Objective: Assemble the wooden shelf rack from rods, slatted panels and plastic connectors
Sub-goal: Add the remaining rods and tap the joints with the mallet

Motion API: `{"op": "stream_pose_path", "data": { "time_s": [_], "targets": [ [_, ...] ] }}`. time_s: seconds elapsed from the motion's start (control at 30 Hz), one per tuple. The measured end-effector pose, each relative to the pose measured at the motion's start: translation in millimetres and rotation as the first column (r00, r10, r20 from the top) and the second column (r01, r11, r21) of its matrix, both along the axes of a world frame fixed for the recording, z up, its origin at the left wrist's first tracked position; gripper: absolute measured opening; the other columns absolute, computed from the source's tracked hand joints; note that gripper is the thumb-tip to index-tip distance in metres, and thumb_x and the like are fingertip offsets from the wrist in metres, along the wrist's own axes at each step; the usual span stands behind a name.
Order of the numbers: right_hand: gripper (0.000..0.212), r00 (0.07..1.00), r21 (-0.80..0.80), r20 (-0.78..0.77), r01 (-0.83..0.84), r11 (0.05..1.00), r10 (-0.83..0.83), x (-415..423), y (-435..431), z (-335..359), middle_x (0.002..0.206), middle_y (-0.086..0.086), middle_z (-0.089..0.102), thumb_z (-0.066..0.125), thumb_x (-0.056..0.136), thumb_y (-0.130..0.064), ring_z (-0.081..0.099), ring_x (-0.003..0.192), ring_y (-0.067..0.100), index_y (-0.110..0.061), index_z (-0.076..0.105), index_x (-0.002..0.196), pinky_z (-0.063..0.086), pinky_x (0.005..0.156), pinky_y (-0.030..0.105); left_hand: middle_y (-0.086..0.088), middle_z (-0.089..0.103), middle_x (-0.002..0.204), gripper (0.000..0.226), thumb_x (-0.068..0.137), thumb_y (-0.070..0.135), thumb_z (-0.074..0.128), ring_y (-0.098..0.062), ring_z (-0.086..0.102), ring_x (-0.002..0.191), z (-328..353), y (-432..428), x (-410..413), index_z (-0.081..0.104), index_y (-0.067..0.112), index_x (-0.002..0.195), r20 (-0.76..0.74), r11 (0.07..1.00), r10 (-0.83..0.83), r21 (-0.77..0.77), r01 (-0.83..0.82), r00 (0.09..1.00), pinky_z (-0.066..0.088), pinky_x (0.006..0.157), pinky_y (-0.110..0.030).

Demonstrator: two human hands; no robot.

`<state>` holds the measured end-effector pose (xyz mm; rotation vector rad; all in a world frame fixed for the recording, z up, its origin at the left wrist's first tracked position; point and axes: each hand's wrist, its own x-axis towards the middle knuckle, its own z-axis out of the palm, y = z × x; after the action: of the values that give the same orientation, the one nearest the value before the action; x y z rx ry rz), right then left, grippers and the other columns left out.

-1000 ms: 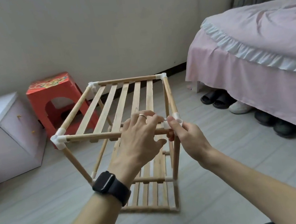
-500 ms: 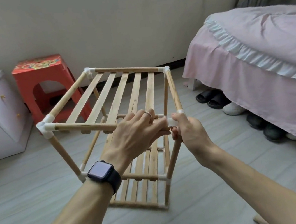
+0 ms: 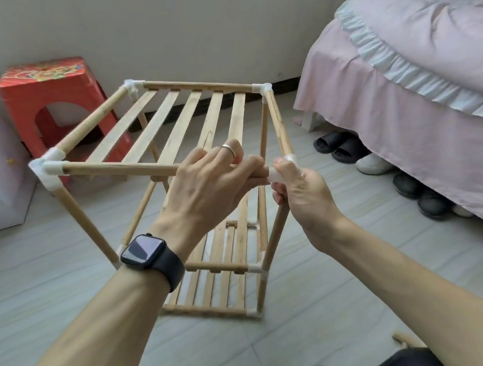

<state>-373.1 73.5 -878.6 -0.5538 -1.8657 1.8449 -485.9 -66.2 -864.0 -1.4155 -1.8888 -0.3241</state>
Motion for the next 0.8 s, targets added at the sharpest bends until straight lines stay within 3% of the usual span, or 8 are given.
{"op": "stream_pose_path", "data": {
  "time_s": [0.13, 0.23, 0.37, 0.5, 0.57, 0.67, 0.8],
  "targets": [
    [0.042, 1.0, 0.002, 0.004, 0.013, 1.0, -0.013, 2, -1, -1, 0.063, -0.011, 0.043, 0.054, 0.099, -0.055, 0.042, 0.064, 0.009, -0.018, 0.055, 0.079, 0.043, 0.066, 0.023, -0.003, 0.057, 0.094, 0.036, 0.097, 0.05, 0.053, -0.013, 0.056, 0.067, 4, 0, 4, 0.068, 0.018, 0.106, 0.099, 0.998, -0.06, -0.008, 0.061, 0.993, 0.036, 0.066, -0.028],
    [0.053, 1.0, 0.087, -0.009, 0.018, 0.996, -0.017, 2, -6, 2, 0.061, -0.004, 0.035, 0.043, 0.104, -0.055, 0.035, 0.061, 0.012, -0.023, 0.039, 0.061, 0.037, 0.056, 0.013, -0.003, 0.058, 0.095, 0.034, 0.095, 0.046, 0.058, -0.015, 0.057, 0.068, 1, -3, 10, 0.07, 0.016, 0.105, 0.143, 0.998, -0.056, -0.017, 0.059, 0.988, 0.043, 0.067, -0.031],
    [0.055, 1.0, 0.165, -0.015, 0.01, 0.986, -0.008, 2, -11, 7, 0.069, 0.007, 0.03, 0.037, 0.105, -0.055, 0.028, 0.066, 0.024, -0.023, 0.035, 0.061, 0.035, 0.053, 0.015, -0.006, 0.061, 0.094, 0.034, 0.093, 0.043, 0.062, -0.019, 0.062, 0.071, 5, -4, 13, 0.072, 0.013, 0.104, 0.201, 0.998, -0.065, 0.005, 0.066, 0.977, 0.05, 0.07, -0.038],
    [0.054, 1.0, 0.155, -0.023, 0.009, 0.988, -0.006, 5, -15, 7, 0.065, 0.004, 0.038, 0.039, 0.105, -0.054, 0.037, 0.063, 0.021, -0.023, 0.05, 0.063, 0.04, 0.062, 0.021, -0.008, 0.062, 0.096, 0.04, 0.092, 0.045, 0.055, -0.021, 0.064, 0.074, 11, -4, 16, 0.073, 0.011, 0.104, 0.218, 0.998, -0.059, 0.004, 0.059, 0.974, 0.05, 0.071, -0.038],
    [0.058, 0.999, 0.19, -0.032, -0.034, 0.981, 0.041, 4, -18, 7, 0.056, -0.014, 0.052, 0.037, 0.107, -0.049, 0.051, 0.057, 0.001, -0.03, 0.065, 0.061, 0.043, 0.066, 0.014, -0.009, 0.062, 0.096, 0.043, 0.092, 0.046, 0.051, -0.022, 0.064, 0.074, 13, -4, 18, 0.072, 0.01, 0.104, 0.219, 0.998, -0.049, -0.013, 0.053, 0.974, 0.049, 0.071, -0.038],
    [0.053, 0.998, 0.186, 0.022, -0.055, 0.981, 0.052, 1, -22, 10, 0.063, -0.032, 0.06, 0.035, 0.105, -0.055, 0.057, 0.067, -0.014, -0.027, 0.078, 0.089, 0.044, 0.077, 0.016, -0.009, 0.062, 0.097, 0.045, 0.092, 0.047, 0.048, -0.023, 0.065, 0.077, 14, -2, 19, 0.07, 0.01, 0.104, 0.232, 0.999, -0.033, -0.028, 0.041, 0.972, 0.05, 0.072, -0.04],
    [0.057, 0.995, 0.167, 0.094, -0.05, 0.985, 0.034, -3, -13, 8, 0.065, -0.018, 0.051, 0.036, 0.103, -0.06, 0.051, 0.064, -0.003, -0.02, 0.077, 0.103, 0.045, 0.074, 0.021, -0.004, 0.062, 0.104, 0.042, 0.093, 0.053, 0.054, -0.022, 0.062, 0.089, 12, -9, 10, 0.069, 0.018, 0.111, 0.197, 0.998, 0.03, -0.06, -0.018, 0.98, 0.047, 0.079, -0.037]
  ]
}}
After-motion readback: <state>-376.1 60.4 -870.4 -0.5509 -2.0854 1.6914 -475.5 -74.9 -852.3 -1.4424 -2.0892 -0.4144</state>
